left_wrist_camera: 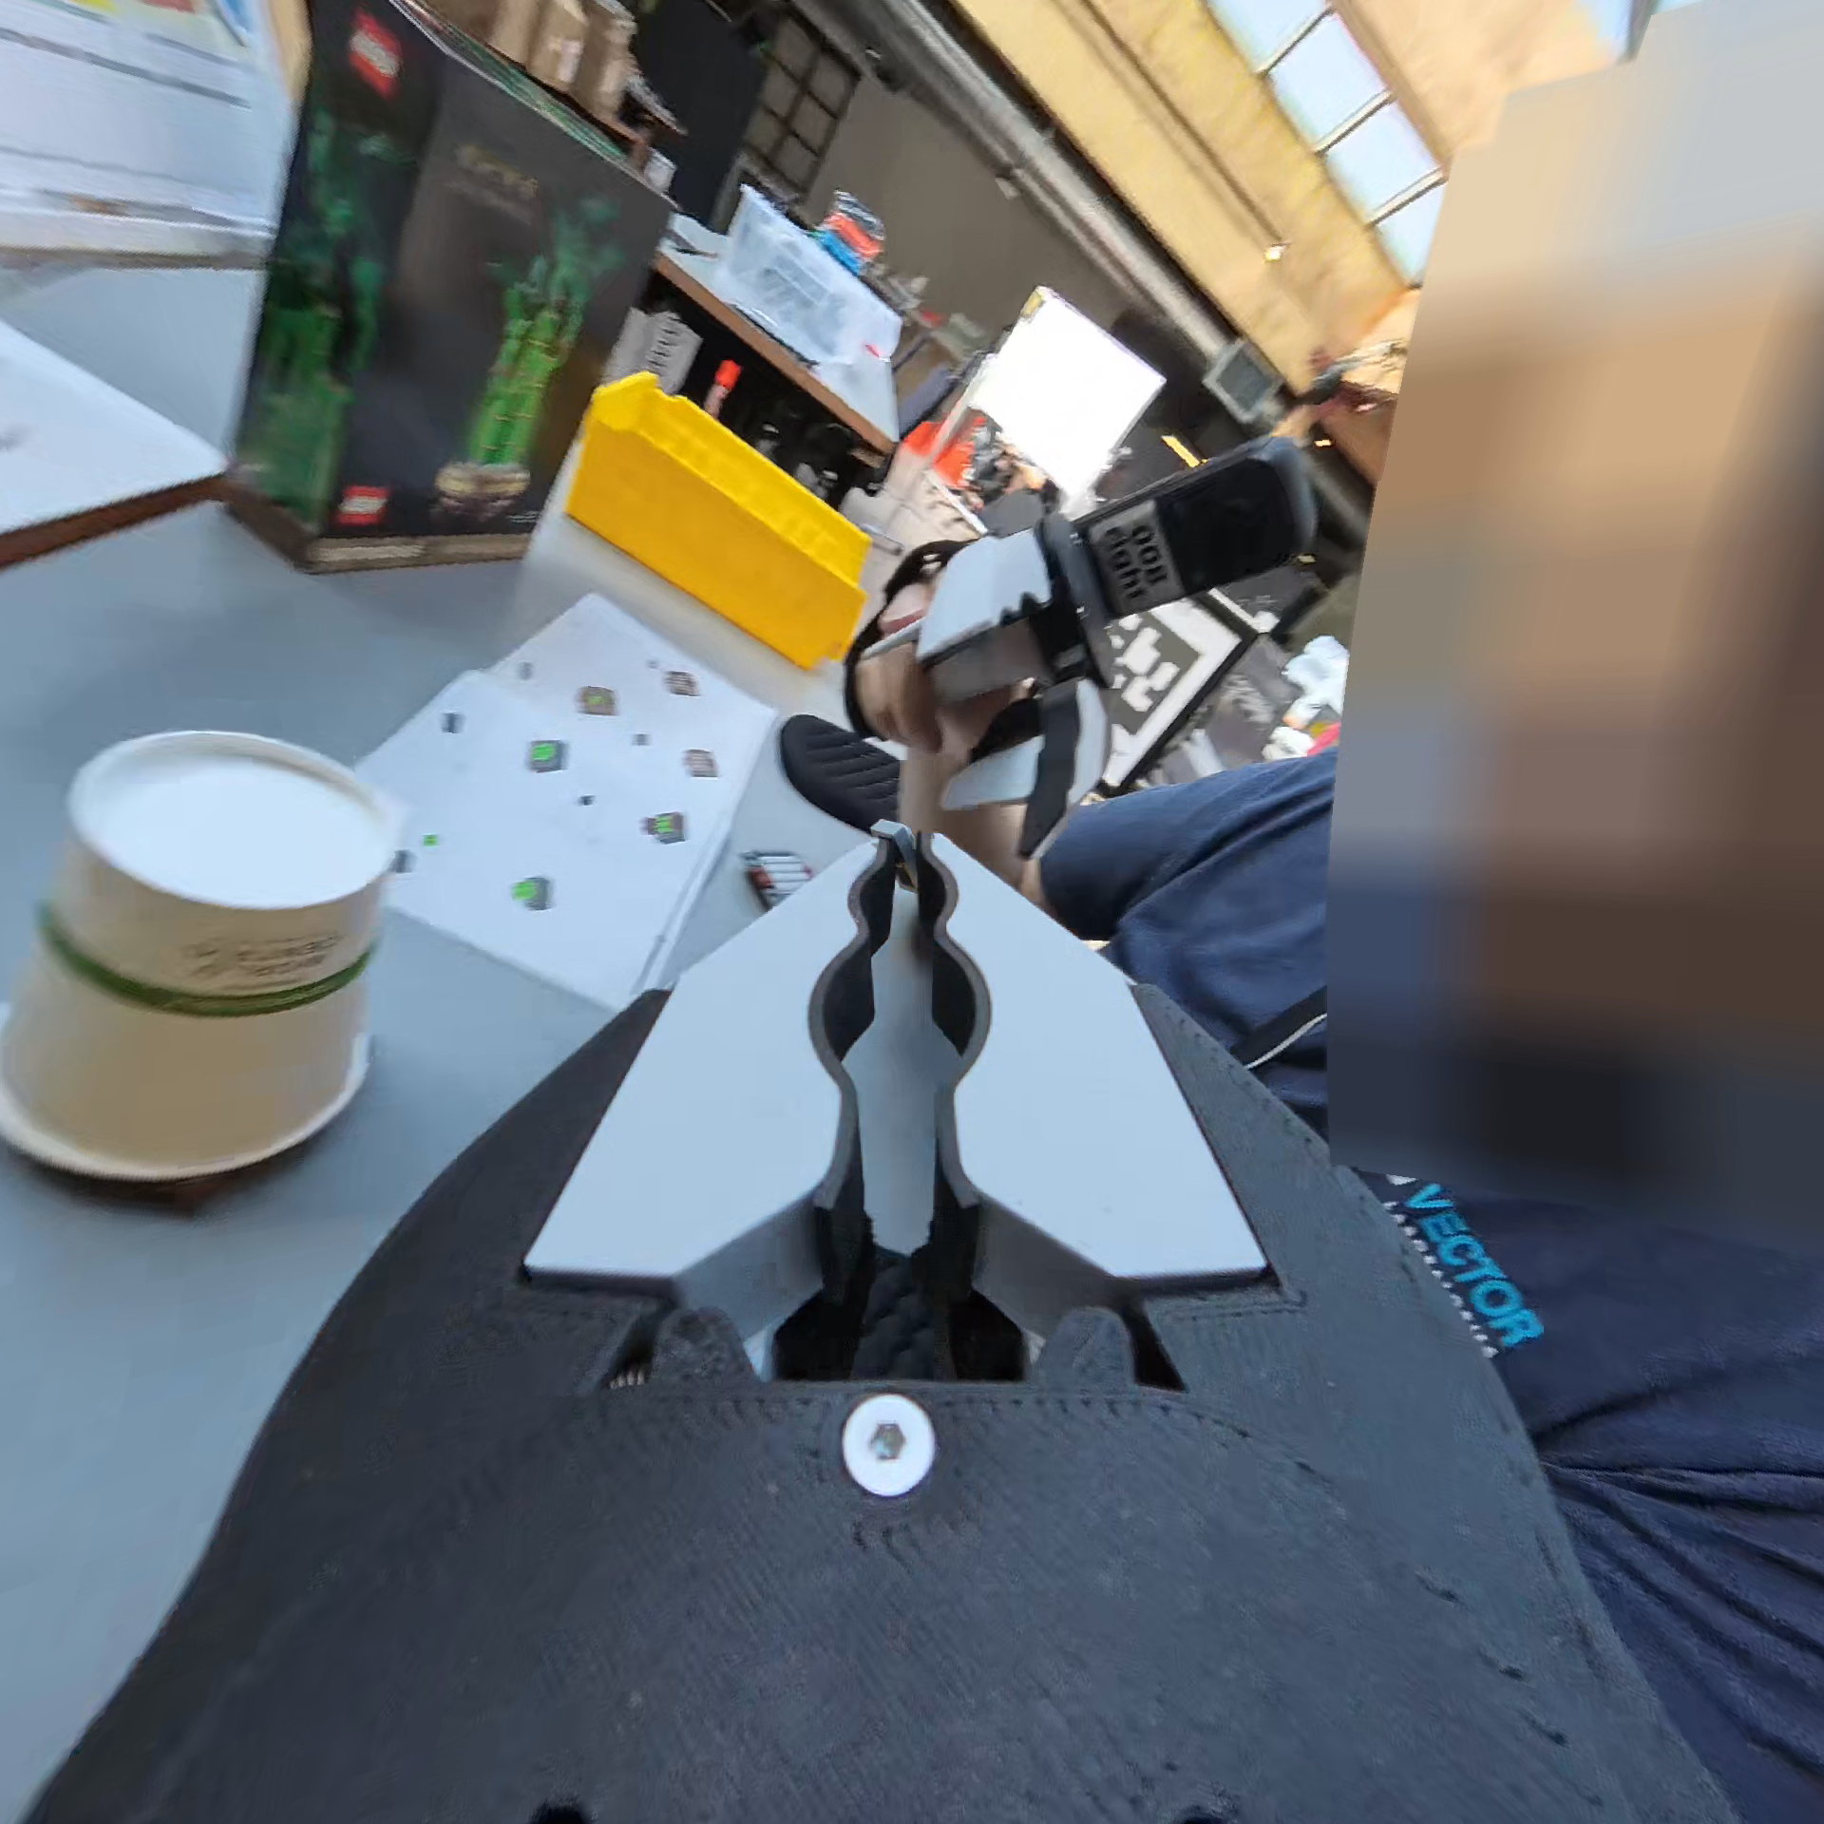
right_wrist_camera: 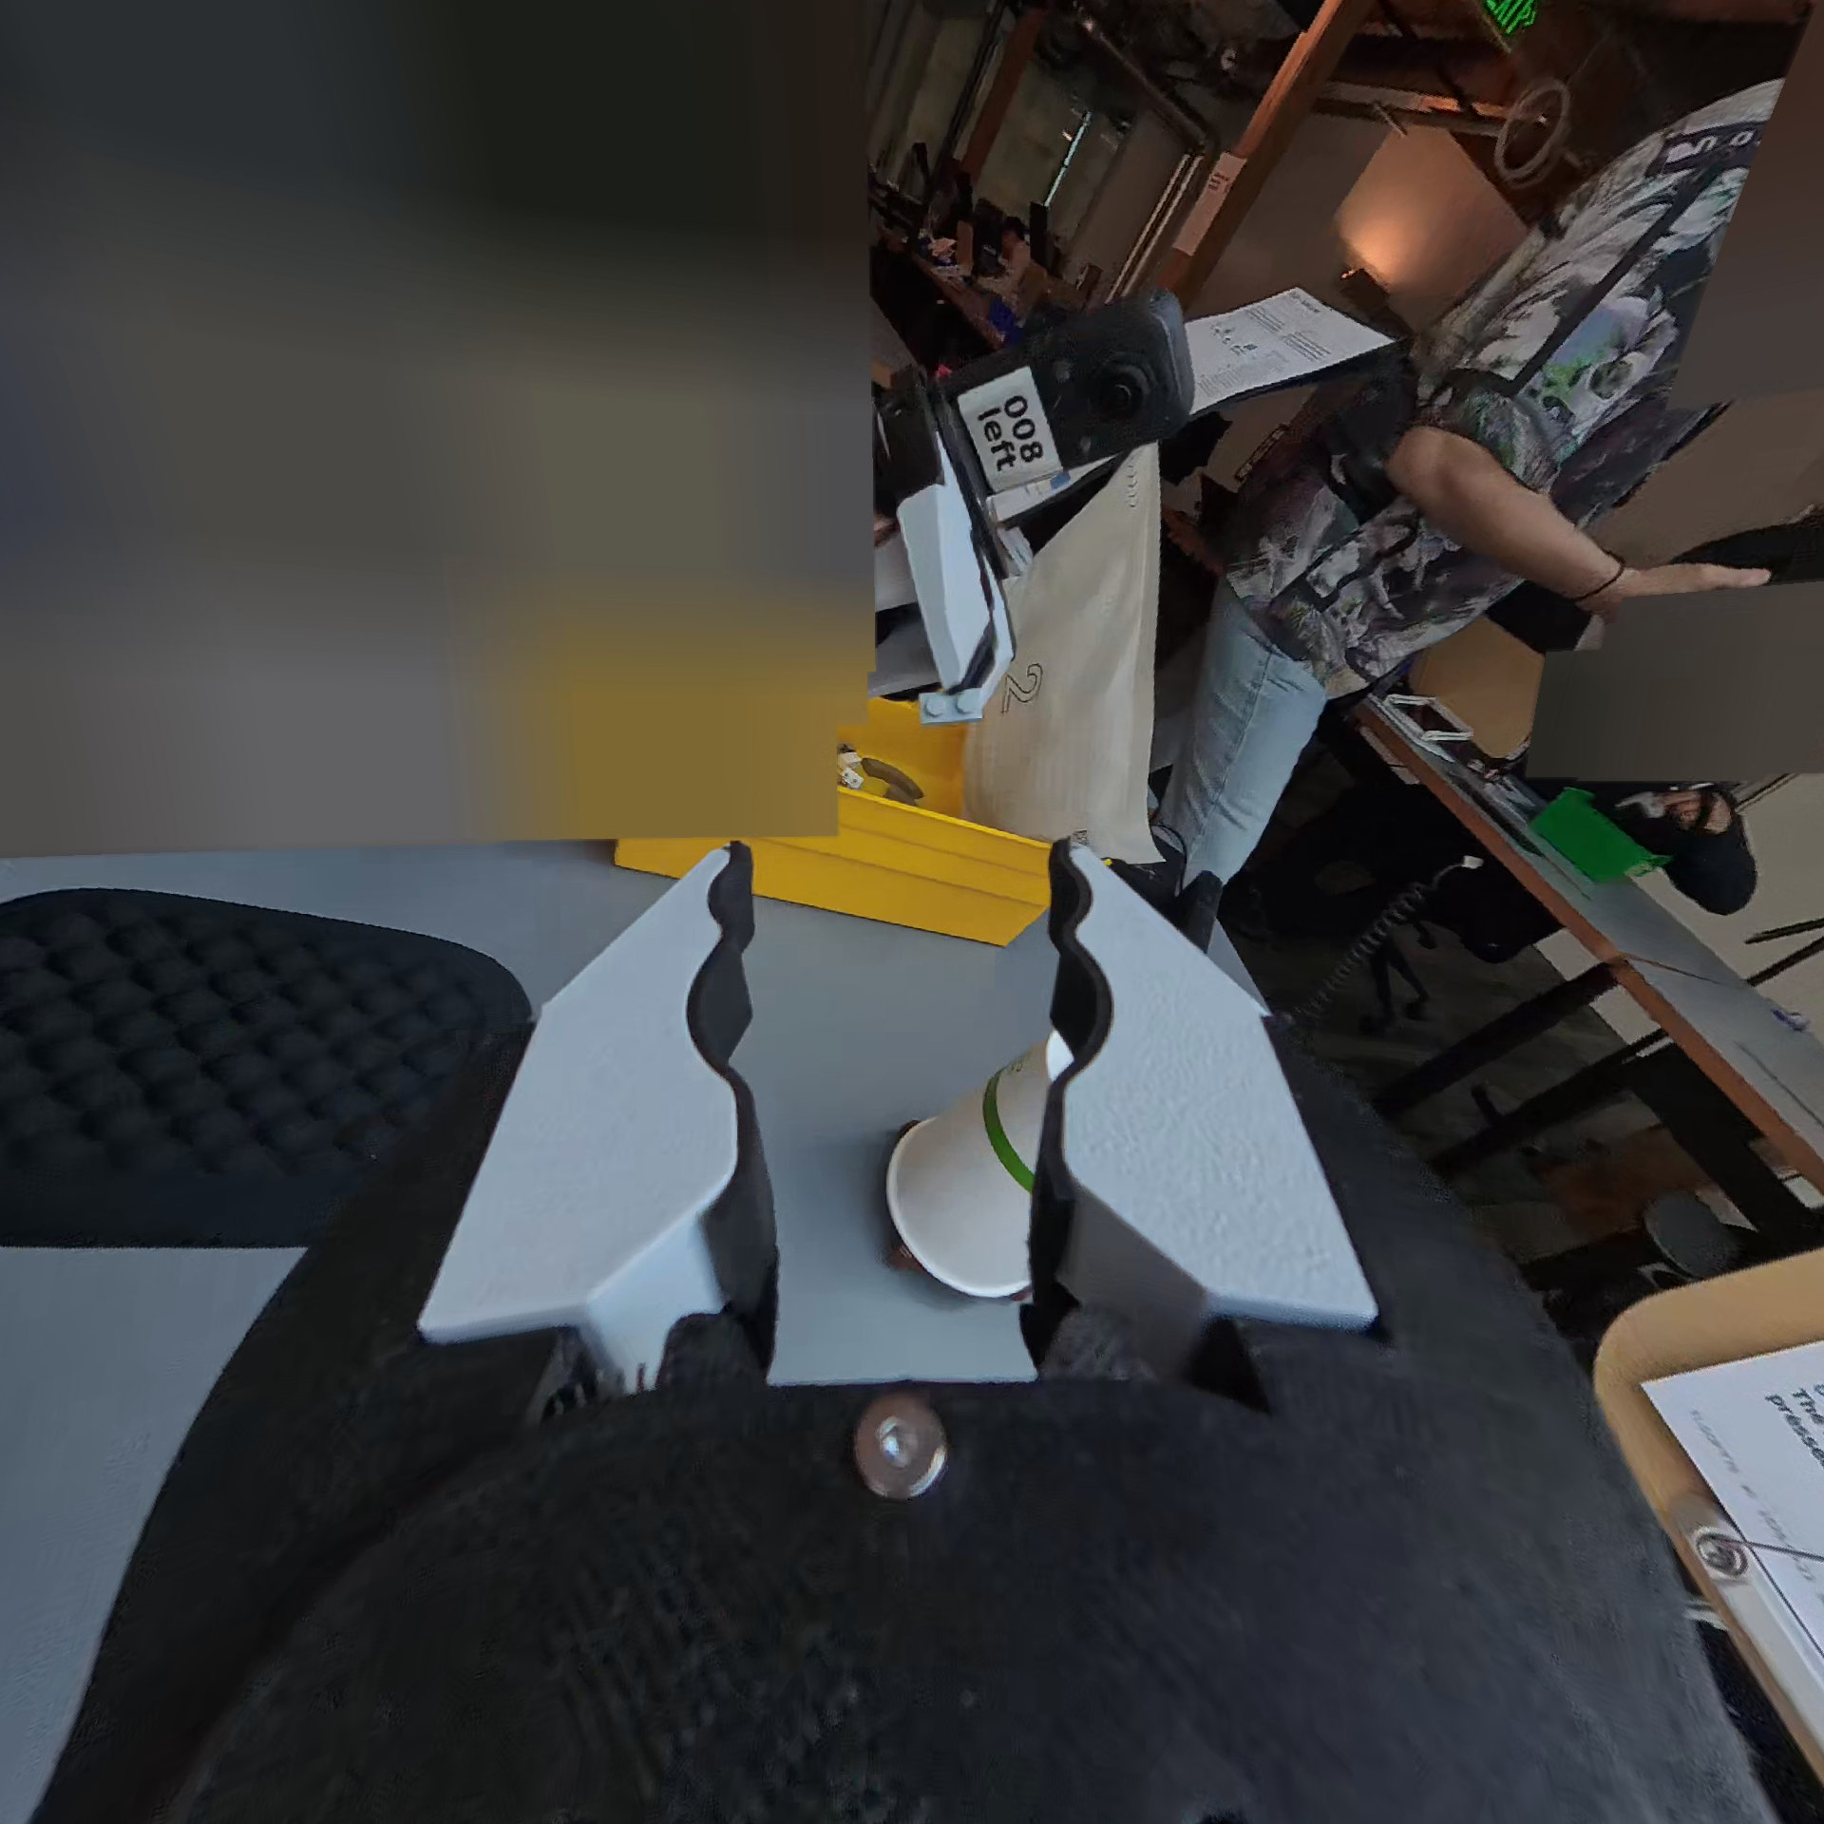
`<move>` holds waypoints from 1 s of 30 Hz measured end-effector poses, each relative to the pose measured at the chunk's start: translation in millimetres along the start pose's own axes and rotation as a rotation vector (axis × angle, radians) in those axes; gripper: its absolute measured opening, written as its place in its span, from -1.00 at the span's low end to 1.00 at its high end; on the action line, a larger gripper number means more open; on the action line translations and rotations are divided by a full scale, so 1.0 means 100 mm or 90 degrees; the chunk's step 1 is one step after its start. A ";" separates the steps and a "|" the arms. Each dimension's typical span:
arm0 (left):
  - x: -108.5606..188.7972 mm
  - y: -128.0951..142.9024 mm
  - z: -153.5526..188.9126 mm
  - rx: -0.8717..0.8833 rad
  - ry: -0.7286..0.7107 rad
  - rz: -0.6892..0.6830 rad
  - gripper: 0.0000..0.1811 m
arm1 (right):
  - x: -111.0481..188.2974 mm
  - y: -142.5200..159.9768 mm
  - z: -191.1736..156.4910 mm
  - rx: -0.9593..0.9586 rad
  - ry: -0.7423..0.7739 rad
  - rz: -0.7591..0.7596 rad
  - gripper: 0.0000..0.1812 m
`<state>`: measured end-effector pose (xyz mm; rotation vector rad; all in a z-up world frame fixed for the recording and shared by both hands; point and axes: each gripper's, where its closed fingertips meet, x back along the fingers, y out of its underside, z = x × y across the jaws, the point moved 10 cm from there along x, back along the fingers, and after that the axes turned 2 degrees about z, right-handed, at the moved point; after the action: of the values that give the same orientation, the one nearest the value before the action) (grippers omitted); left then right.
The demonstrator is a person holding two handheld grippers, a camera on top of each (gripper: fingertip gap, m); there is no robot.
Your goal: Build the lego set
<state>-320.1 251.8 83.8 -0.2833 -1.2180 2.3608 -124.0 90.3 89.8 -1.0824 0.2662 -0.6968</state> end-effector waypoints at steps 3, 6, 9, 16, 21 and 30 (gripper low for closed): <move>-0.37 0.06 -0.10 0.043 0.064 -0.038 -0.98 | -0.08 0.05 -0.05 0.061 0.054 -0.026 -0.42; -0.57 0.07 -0.14 0.062 0.092 -0.028 -0.98 | -0.10 0.03 -0.09 0.060 0.042 -0.044 -0.52; -0.67 0.11 -0.15 0.062 0.089 -0.046 -0.98 | -0.09 0.03 -0.09 0.084 0.068 -0.073 -0.62; -0.68 0.12 -0.11 0.037 0.083 -0.062 -0.98 | -0.06 0.00 -0.07 0.056 0.055 -0.077 -0.76; -0.69 0.12 -0.10 0.030 0.078 -0.062 -0.99 | -0.05 0.00 -0.07 0.045 0.040 -0.078 -0.82; -0.72 0.13 -0.11 0.031 0.079 -0.065 -0.99 | -0.05 0.00 -0.07 0.067 0.036 -0.104 -0.82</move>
<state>-257.0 217.5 64.8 -0.3387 -1.0894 2.2465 -131.2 88.3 85.8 -0.9919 0.1891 -0.8793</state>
